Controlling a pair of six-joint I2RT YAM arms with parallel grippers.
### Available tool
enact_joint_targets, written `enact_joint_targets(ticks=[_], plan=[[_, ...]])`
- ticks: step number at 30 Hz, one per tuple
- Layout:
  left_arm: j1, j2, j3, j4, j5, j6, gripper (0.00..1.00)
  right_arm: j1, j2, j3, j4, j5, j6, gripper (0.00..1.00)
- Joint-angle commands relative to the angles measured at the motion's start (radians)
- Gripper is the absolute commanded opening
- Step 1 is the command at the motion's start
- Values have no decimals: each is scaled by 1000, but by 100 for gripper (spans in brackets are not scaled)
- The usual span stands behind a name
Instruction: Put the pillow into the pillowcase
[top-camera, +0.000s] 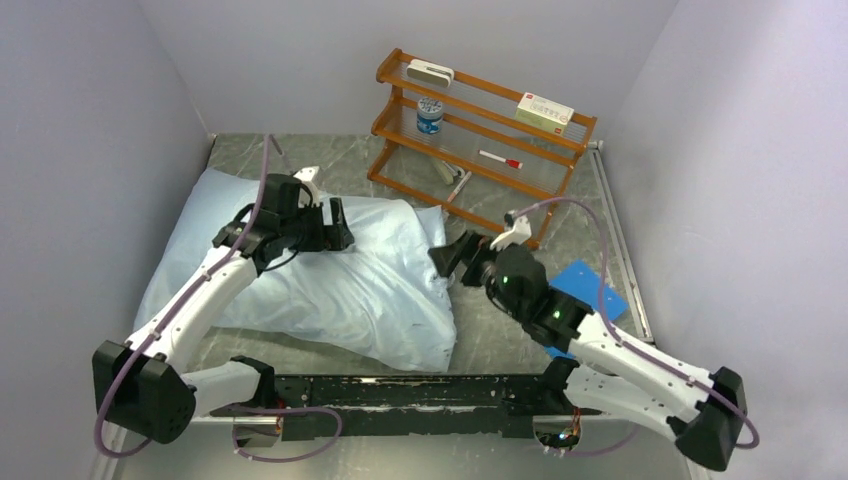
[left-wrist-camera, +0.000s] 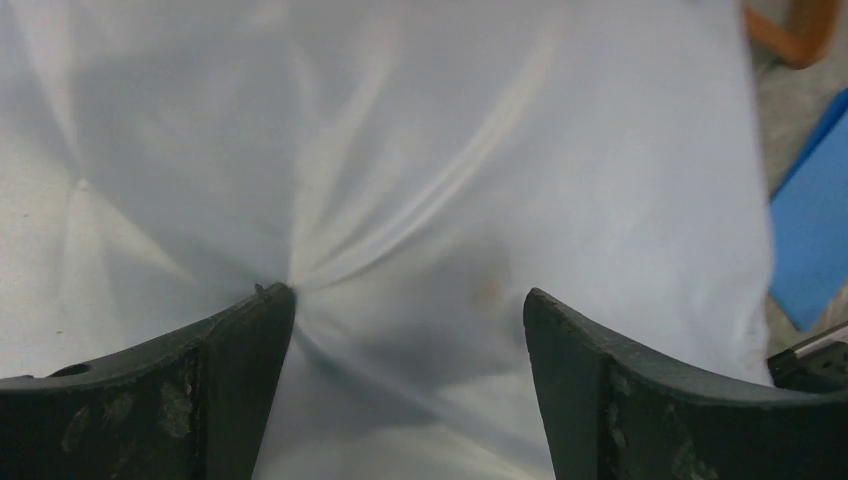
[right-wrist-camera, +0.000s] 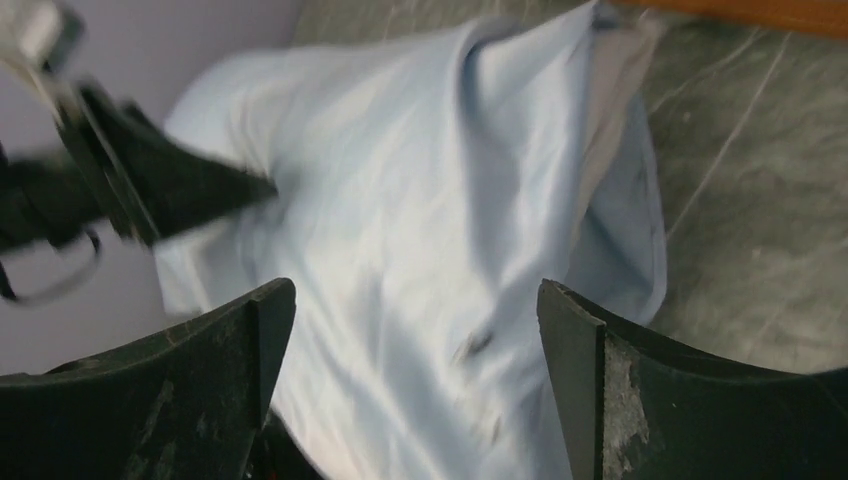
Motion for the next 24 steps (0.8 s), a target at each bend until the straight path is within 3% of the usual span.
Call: enact_joint_targets(ticks=[1,5,10,12,14,16,19,24], plan=[[49,-3,-89,13,0,-30,90,-268,68,-30,264,-368,38,92],[53,-79,-182,18,-33,-63,89,-408,147,-134,453,-553,153,78],[61,-101,-197,-29,-63,-53,89,-477,224,-254,668,-558,254,51],[63,-103,-200,-22,-45,-61,89,-507,267,-284,755,-572,281,51],[66,-96,-201,-22,-38,-68,89,-531,330,-293,828,-599,299,60],[68,-88,-203,-30,-48,-67,89,-557,427,-291,896,-674,315,63],[74,-95,-208,-46,-54,-68,89,-570,533,-287,1101,-846,309,60],[76,-134,-175,-72,-49,-68,87,-554,607,-249,1256,-1087,282,55]])
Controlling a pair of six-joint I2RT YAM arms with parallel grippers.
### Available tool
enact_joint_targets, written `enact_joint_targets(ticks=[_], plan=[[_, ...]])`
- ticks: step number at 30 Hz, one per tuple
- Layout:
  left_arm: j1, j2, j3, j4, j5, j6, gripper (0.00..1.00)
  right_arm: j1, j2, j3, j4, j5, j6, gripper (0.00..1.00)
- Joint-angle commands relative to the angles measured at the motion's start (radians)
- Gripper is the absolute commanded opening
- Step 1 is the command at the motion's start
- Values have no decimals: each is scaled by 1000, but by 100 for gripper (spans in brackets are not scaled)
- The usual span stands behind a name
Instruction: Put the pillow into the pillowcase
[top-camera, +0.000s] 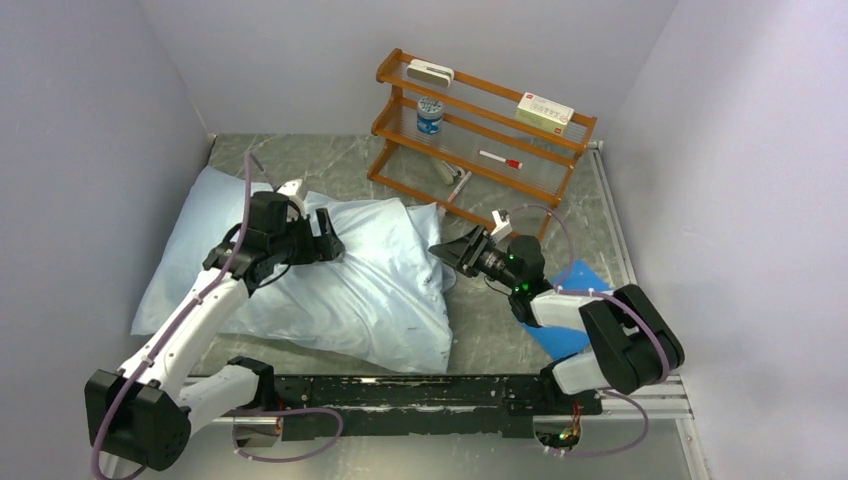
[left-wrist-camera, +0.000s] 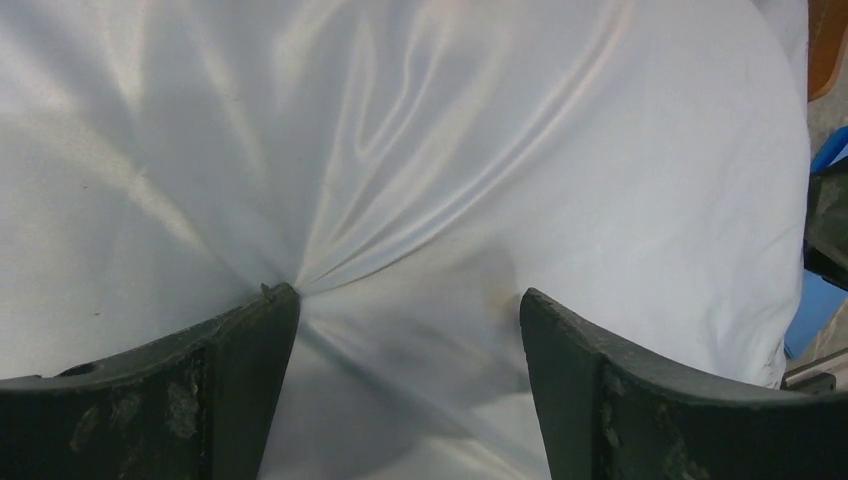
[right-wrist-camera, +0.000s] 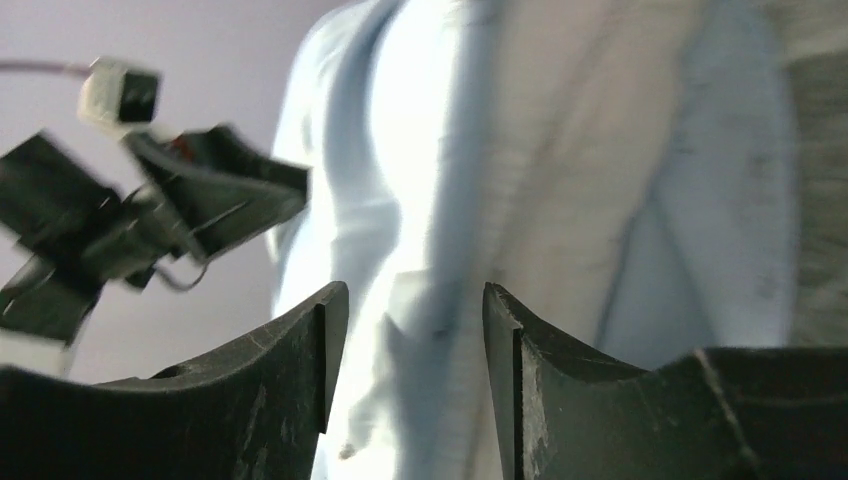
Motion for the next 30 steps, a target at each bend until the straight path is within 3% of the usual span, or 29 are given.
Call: enact_joint_targets(ticks=[1,4,7,11,13,14,19,26,30], plan=[[20,-30,6,-133,-47,-2,87,9,29,44,264,-275,-8,55],[20,-24,17,-146,-76,11,88,18,77,66,380,-348,48,58],[20,-10,-3,-139,-57,11,88,16,155,91,561,-374,165,68],[20,-18,-39,-107,-28,-1,88,33,304,156,825,-320,385,72],[20,-28,-39,-110,-17,-1,87,47,353,171,844,-247,454,95],[20,-35,-37,-114,-17,1,88,55,357,162,813,-196,456,99],[20,-59,-28,-131,-29,7,88,77,317,165,634,-31,368,100],[20,-75,-62,-109,1,11,88,3,261,172,903,68,437,92],[19,-89,-24,-108,180,18,87,-23,99,65,910,117,354,92]])
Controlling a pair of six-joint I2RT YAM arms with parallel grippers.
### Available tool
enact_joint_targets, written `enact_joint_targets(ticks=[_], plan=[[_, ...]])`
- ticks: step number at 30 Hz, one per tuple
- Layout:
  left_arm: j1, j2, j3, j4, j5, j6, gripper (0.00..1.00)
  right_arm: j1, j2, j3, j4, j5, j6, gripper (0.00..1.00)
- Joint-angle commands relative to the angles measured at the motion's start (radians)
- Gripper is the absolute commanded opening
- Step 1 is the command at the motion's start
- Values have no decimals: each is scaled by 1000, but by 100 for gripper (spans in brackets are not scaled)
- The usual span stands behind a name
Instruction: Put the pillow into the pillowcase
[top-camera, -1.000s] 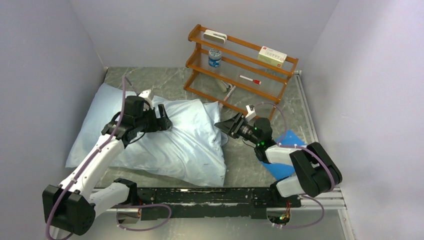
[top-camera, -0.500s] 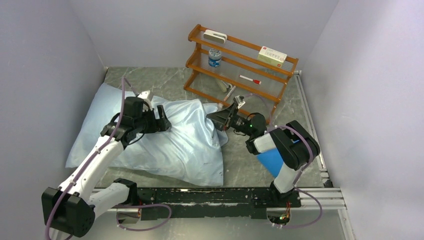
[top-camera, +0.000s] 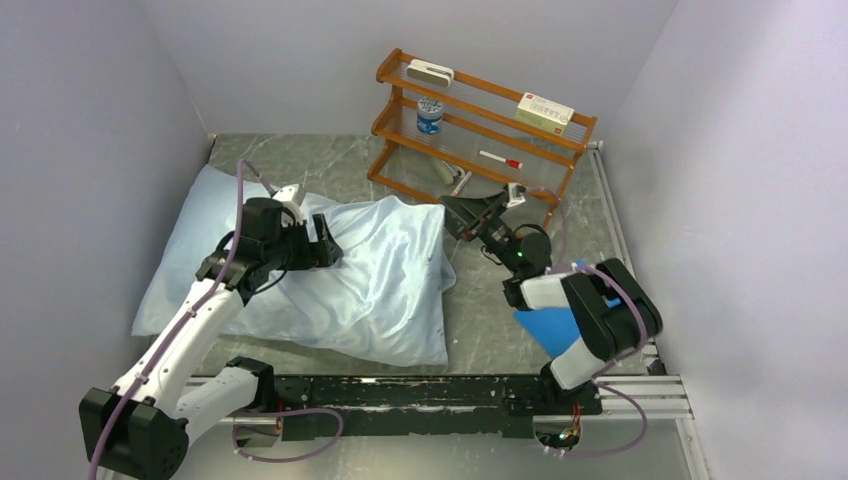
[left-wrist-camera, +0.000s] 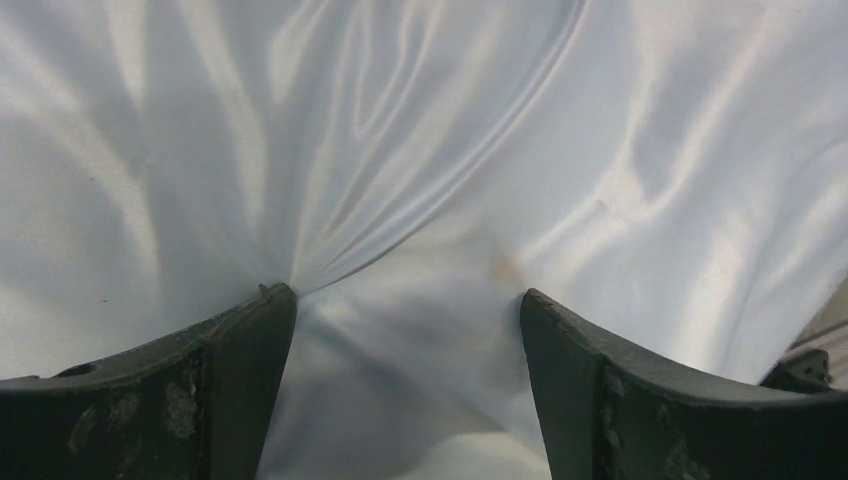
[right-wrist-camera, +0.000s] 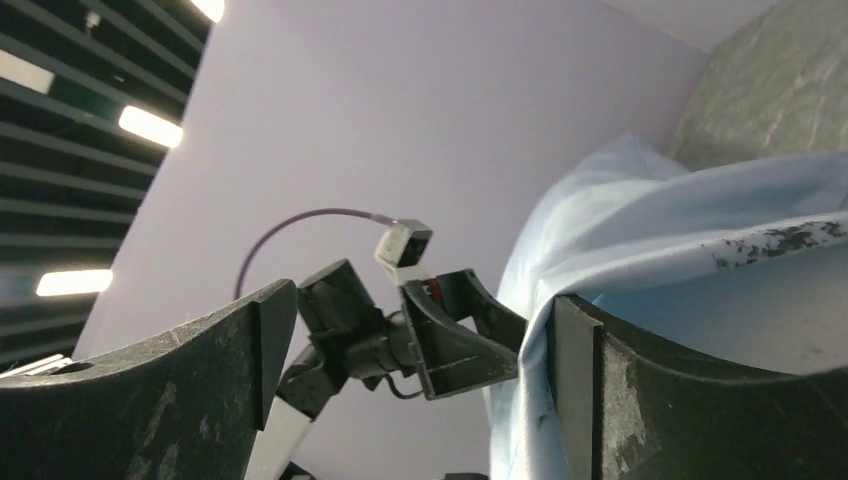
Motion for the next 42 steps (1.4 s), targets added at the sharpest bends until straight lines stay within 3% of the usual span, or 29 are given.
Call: enact_joint_targets(ticks=[1,4,8,11,14,16,20,23,25,29,34,37,42], plan=[[11,-18,26,-84,219,7,87,-20,-192,-110,250,95,-95,92],[11,-42,83,-82,288,-12,86,-18,-370,-154,-31,67,-220,87],[11,-71,122,-84,272,-23,86,-11,-612,-221,-411,83,-404,77],[11,-62,132,-99,283,-9,86,-11,-751,-271,-561,114,-501,75],[11,-47,131,-101,279,-9,86,-11,-861,-234,-900,208,-536,76],[11,-38,137,-108,260,-7,86,-10,-900,-235,-1020,274,-519,79],[11,-25,156,-113,246,3,86,-10,-948,-275,-1057,302,-502,77],[11,-17,166,-112,216,13,86,-11,-917,-258,-1096,308,-534,90],[11,-10,180,-119,180,30,85,-13,-851,-223,-1124,294,-573,99],[11,17,210,-129,63,61,86,-13,-645,-116,-1169,214,-621,100],[12,78,179,-100,35,54,87,-18,-502,-124,-896,137,-496,100],[12,97,123,-67,62,31,86,-25,-390,-101,-744,133,-360,91],[12,91,69,-69,29,33,84,-46,-185,-16,-562,190,-312,79]])
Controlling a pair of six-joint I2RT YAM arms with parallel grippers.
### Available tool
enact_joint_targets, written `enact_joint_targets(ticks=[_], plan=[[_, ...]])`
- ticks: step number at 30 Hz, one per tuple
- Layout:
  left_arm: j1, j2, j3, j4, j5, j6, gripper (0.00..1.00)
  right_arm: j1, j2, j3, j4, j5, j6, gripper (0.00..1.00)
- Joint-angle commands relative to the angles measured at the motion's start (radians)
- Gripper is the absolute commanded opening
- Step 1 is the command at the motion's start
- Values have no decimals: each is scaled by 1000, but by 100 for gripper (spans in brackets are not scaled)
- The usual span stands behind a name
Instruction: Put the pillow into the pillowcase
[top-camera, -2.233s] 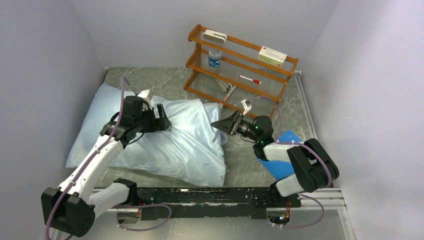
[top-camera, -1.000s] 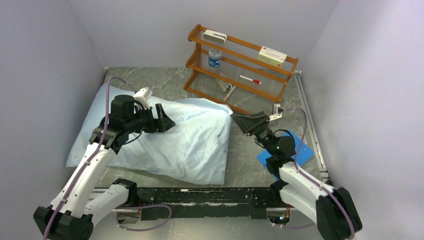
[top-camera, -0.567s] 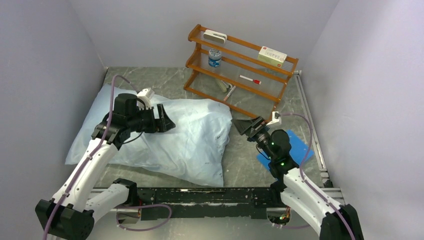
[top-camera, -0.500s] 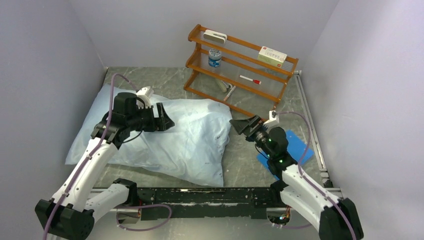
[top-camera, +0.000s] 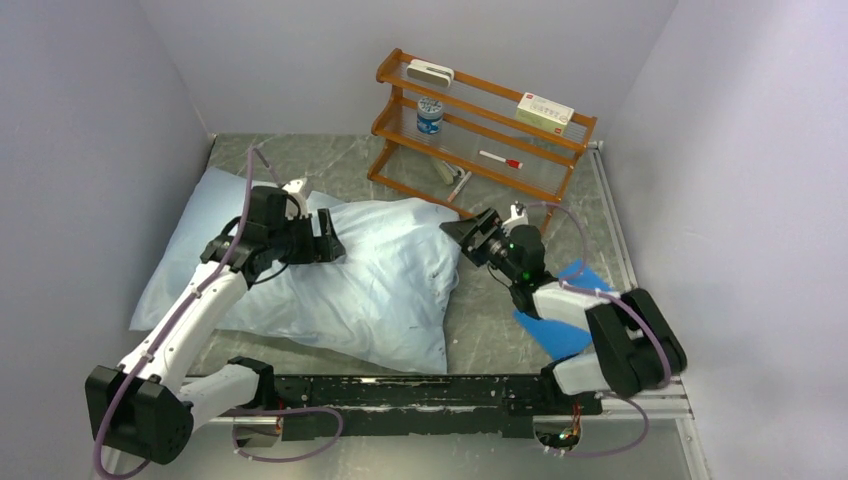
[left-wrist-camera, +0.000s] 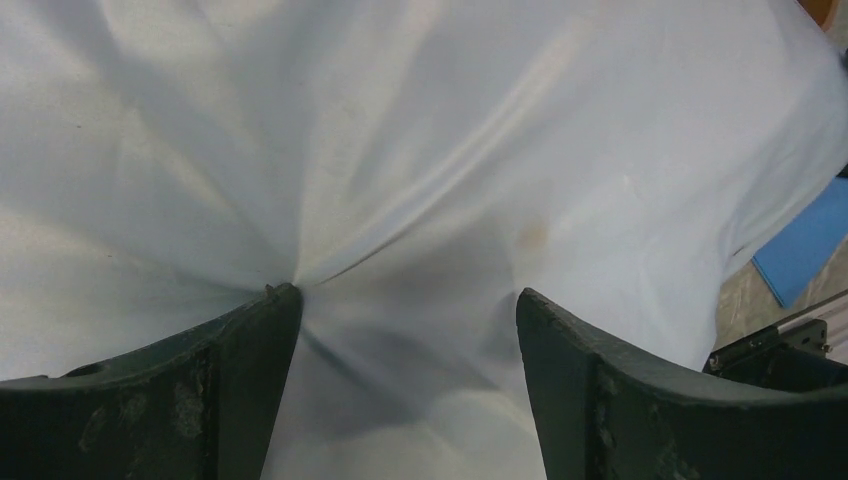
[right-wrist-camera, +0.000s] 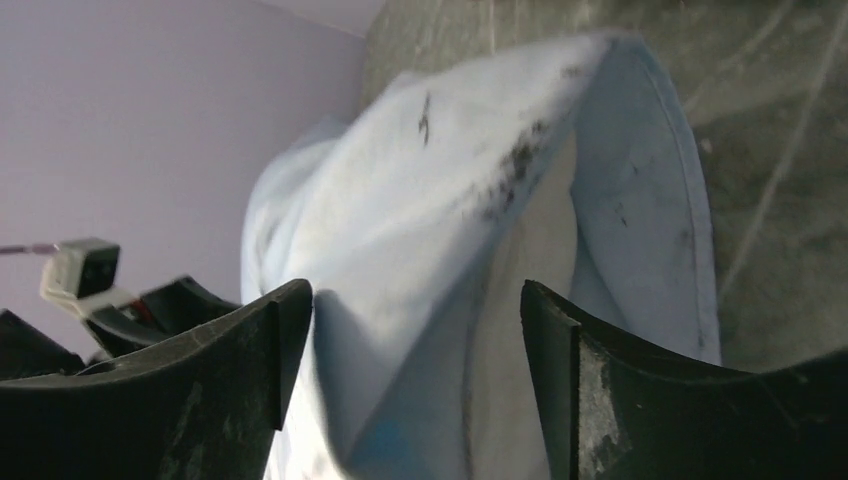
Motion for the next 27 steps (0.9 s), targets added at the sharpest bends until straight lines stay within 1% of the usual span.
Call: enact_joint_targets(ticks=[1,3,4,5,6,7,8,10,11,12,13,14,15,16,17,18,21,24,25,27], plan=[[6,-8,-34,-2,-40,-2,84,-37,153,96,268,8,102,77],[6,-10,-38,-4,-36,0,84,-68,233,132,351,-32,172,73],[6,-11,-41,-4,-35,1,84,-79,267,144,421,-47,206,69],[6,-13,-44,-2,-36,0,84,-90,293,159,453,-57,226,63],[6,-15,-48,0,-37,0,84,-100,311,181,453,-66,230,45],[6,-17,-51,3,-36,-1,84,-111,321,200,442,-74,220,19],[6,-16,-54,6,-32,-2,84,-122,316,213,440,-81,201,0],[6,-12,-57,15,-22,-4,84,-147,249,224,411,-97,105,0],[6,-8,-55,18,-16,-4,84,-157,186,241,321,-91,21,0],[6,-2,-51,20,-16,-3,85,-160,121,268,183,-51,-93,0],[6,7,-47,21,-21,-2,85,-161,58,313,15,10,-203,0],[6,13,-45,25,-23,0,85,-161,15,354,-102,74,-295,0],[7,20,-45,30,-24,1,85,-169,-12,387,-186,133,-349,0],[6,26,-47,37,-26,1,85,-184,-34,415,-258,162,-393,5],[6,32,-47,40,-28,2,85,-198,-51,436,-317,190,-427,11],[6,39,-47,43,-28,3,85,-208,-68,452,-378,217,-453,14],[6,50,-55,60,-30,4,85,-210,-131,457,-503,307,-478,15],[6,61,-51,76,-4,4,85,-209,-170,429,-577,312,-452,21],[6,60,-46,80,10,4,85,-210,-178,424,-602,290,-450,25],[6,49,-29,76,46,0,85,-208,-205,405,-649,206,-468,40]])
